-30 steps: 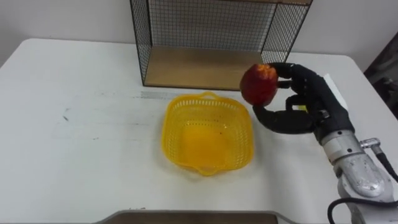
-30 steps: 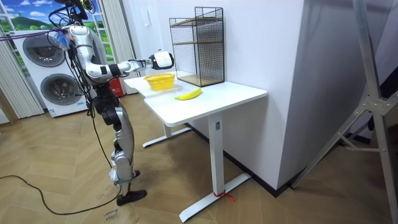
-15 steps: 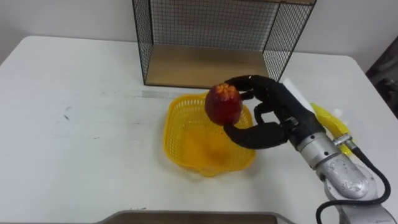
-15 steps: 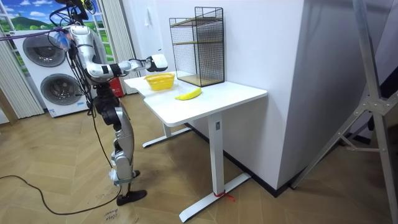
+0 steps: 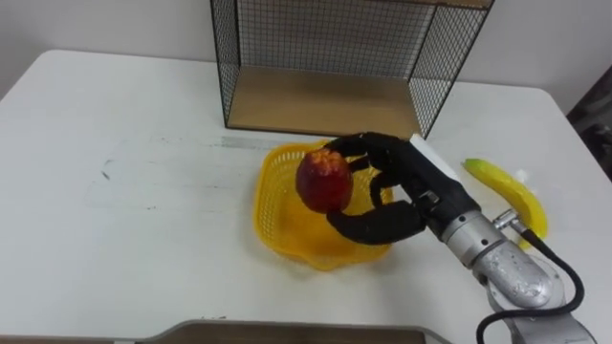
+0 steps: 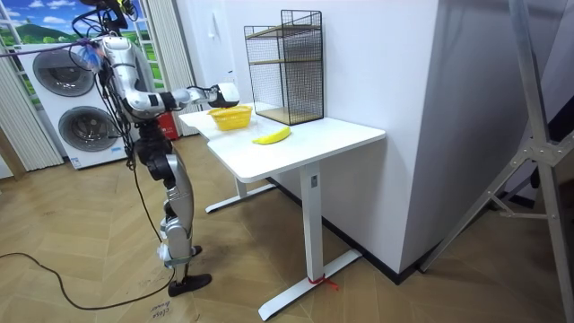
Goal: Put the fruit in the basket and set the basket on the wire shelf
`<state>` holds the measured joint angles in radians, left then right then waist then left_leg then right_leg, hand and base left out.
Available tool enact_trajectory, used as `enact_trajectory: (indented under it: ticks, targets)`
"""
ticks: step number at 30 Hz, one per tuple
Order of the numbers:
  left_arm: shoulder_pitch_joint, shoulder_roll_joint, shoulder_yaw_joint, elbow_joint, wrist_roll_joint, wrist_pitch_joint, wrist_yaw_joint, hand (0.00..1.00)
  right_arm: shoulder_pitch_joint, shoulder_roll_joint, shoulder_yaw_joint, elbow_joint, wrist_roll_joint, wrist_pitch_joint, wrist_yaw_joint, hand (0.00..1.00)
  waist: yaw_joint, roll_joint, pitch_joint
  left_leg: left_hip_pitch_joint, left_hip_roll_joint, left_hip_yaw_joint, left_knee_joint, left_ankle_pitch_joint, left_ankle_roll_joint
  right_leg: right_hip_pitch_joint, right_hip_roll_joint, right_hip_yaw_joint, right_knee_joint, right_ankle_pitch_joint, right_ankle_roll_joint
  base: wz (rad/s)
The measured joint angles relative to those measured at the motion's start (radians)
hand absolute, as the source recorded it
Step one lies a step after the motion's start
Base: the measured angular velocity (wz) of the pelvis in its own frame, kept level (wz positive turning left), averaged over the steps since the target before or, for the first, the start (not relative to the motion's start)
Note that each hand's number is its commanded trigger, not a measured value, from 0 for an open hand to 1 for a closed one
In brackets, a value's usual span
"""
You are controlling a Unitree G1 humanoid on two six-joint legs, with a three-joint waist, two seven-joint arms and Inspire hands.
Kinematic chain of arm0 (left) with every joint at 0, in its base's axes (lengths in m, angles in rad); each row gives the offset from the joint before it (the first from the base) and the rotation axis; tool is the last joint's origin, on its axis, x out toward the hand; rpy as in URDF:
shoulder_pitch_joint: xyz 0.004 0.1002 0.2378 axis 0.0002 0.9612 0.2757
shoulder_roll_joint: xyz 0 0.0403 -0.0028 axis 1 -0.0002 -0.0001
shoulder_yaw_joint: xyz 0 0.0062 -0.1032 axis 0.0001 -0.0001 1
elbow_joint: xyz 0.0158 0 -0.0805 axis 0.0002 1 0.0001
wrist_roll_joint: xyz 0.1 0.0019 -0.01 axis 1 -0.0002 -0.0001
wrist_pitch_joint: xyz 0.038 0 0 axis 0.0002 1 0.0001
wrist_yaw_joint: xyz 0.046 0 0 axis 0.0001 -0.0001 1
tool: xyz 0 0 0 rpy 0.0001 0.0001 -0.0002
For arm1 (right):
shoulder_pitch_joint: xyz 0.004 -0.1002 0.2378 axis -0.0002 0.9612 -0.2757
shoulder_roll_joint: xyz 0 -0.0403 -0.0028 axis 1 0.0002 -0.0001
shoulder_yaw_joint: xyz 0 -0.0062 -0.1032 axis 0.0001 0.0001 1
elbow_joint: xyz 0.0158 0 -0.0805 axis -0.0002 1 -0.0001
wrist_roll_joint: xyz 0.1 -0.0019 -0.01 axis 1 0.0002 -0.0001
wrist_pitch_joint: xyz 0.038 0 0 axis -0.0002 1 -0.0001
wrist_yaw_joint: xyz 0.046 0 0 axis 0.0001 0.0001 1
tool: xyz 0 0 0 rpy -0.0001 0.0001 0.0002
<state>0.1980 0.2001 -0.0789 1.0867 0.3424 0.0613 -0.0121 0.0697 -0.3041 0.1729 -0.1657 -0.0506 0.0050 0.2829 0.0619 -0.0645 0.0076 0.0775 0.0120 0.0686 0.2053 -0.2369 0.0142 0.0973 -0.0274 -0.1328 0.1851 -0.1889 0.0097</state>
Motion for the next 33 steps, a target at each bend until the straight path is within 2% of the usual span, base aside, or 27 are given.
enact_trajectory:
  ticks: [11,16,33]
  targets:
    - [-0.002,0.000,-0.002,0.001,0.000,0.003,-0.001,0.00,0.000,0.005,0.004,0.026,-0.033,0.006,-0.003,0.00,0.001,0.005,-0.0006,0.002,0.000,0.000,0.001,0.000,0.000,0.000,0.000,0.001,0.000,0.000,0.000,0.00]
    - [-0.002,0.000,-0.003,0.001,0.000,0.004,-0.001,0.00,0.000,0.006,0.004,0.026,-0.033,0.008,-0.003,0.00,0.001,0.011,-0.0037,0.002,0.000,0.000,0.001,0.000,0.000,0.000,0.000,0.001,0.000,0.000,0.000,0.00]
    - [0.012,-0.001,0.000,0.002,0.001,0.003,-0.001,0.00,0.000,0.016,-0.002,0.025,-0.025,0.010,-0.003,0.00,0.000,0.010,-0.0054,0.003,0.000,0.001,0.004,0.000,0.000,0.001,0.000,0.001,0.001,0.000,0.000,0.00]
